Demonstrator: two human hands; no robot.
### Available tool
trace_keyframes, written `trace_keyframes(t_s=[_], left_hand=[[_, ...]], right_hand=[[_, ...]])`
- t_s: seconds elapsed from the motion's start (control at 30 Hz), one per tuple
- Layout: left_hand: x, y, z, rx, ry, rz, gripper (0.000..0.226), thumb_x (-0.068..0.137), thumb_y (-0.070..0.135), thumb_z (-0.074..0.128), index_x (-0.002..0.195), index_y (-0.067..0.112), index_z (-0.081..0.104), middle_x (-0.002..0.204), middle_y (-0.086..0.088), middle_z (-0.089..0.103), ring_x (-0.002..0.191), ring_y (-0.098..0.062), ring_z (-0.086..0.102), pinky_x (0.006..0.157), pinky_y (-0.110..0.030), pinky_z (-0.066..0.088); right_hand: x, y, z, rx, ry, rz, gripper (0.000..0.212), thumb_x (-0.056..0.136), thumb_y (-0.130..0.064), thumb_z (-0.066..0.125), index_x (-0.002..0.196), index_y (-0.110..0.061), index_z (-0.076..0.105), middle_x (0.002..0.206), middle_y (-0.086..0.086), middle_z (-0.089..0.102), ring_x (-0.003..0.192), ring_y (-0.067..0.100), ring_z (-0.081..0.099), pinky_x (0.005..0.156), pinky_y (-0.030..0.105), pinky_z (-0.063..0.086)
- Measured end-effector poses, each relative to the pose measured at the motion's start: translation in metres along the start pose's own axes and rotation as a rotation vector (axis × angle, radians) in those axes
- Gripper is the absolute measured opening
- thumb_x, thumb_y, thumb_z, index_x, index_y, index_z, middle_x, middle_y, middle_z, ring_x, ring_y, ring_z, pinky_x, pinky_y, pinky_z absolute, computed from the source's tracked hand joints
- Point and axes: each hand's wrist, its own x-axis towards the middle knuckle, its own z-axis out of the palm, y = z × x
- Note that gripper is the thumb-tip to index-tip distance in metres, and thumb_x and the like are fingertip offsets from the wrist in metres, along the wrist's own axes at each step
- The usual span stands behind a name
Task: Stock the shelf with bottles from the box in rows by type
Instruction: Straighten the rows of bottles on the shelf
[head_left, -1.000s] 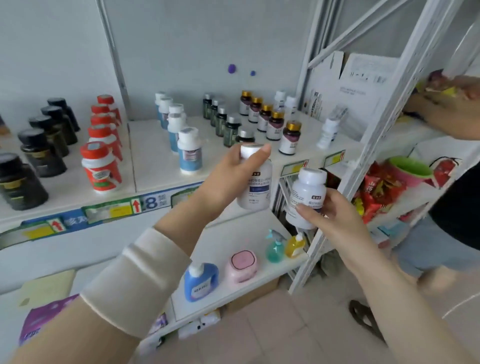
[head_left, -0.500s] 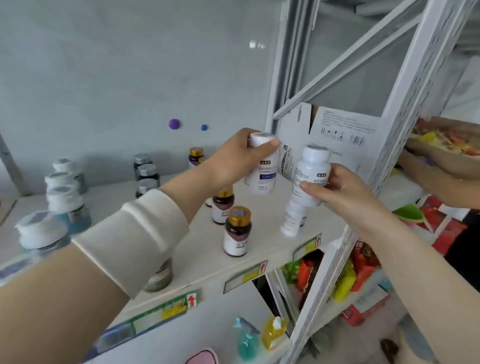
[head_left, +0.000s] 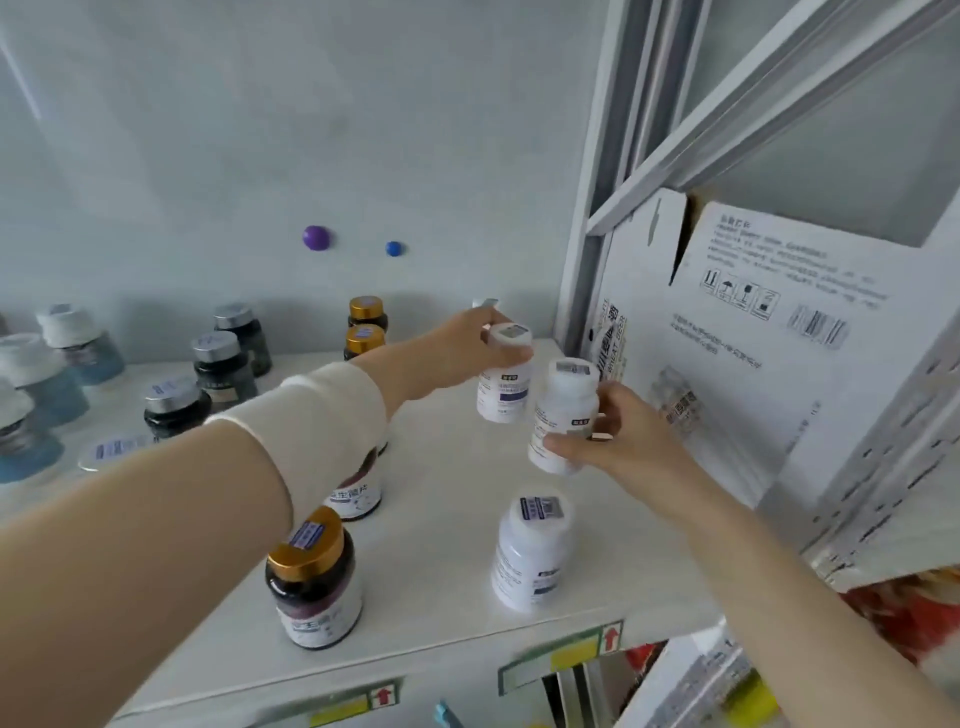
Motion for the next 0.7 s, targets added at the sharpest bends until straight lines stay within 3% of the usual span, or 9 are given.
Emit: trace_keyframes(t_s=[0.17,0.33,0.43,0.53,0.63,0.7], left_hand=[[0.022,-0.012,0.008,0.023,-0.089,-0.105,0.048,0.086,0.027,0.065,0.128,0.009,0.048,0.121,-0.012,0.06,0.114,-0.028,0.059,0.102,-0.045,0.046],[0.03,-0.028,0.014,0.144,-0.126,-0.123,0.05,0.072,0.044,0.068,0.112,0.018,0.055,0.112,-0.009,0.063,0.107,-0.027,0.062,0.098,-0.046,0.049],[0.031,-0.03,0.013,0.193,-0.129,-0.093,0.041,0.079,0.038,0.07,0.111,0.022,0.052,0.107,0.003,0.062,0.102,-0.017,0.061,0.091,-0.032,0.051],[0.028,-0.027,0.007,0.218,-0.113,-0.052,0.048,0.082,0.032,0.069,0.123,0.026,0.044,0.108,0.011,0.052,0.09,-0.003,0.054,0.077,-0.013,0.043],[0.024,-0.022,0.002,0.24,-0.107,-0.012,0.054,0.082,0.028,0.07,0.128,0.023,0.043,0.112,0.01,0.048,0.086,0.002,0.052,0.073,-0.009,0.041],[0.024,-0.023,0.003,0.279,-0.122,0.0,0.051,0.082,0.027,0.07,0.126,0.023,0.045,0.112,0.01,0.051,0.091,-0.004,0.056,0.076,-0.01,0.041]], right_hand=[[0.014,0.026,0.02,-0.03,-0.1,-0.014,0.047,0.064,-0.012,0.083,0.096,-0.025,0.051,0.086,-0.012,0.06,0.077,0.006,0.06,0.061,0.008,0.047],[0.012,0.035,0.033,-0.039,-0.114,-0.021,0.05,0.062,-0.015,0.084,0.088,-0.034,0.046,0.09,-0.012,0.061,0.084,0.008,0.063,0.067,0.013,0.049],[0.01,0.037,0.034,-0.031,-0.131,-0.009,0.053,0.061,-0.015,0.085,0.091,-0.036,0.046,0.094,-0.013,0.062,0.089,0.008,0.064,0.068,0.011,0.049],[0.012,0.039,0.024,0.005,-0.159,0.009,0.054,0.062,-0.011,0.083,0.093,-0.038,0.049,0.099,-0.015,0.062,0.096,0.007,0.063,0.075,0.013,0.049],[0.013,0.042,0.015,0.044,-0.211,0.011,0.055,0.065,-0.008,0.082,0.098,-0.041,0.053,0.104,-0.013,0.063,0.101,0.009,0.064,0.085,0.021,0.052],[0.013,0.043,0.016,0.057,-0.229,0.012,0.051,0.067,-0.004,0.079,0.095,-0.038,0.055,0.101,-0.009,0.065,0.097,0.009,0.066,0.079,0.017,0.053]])
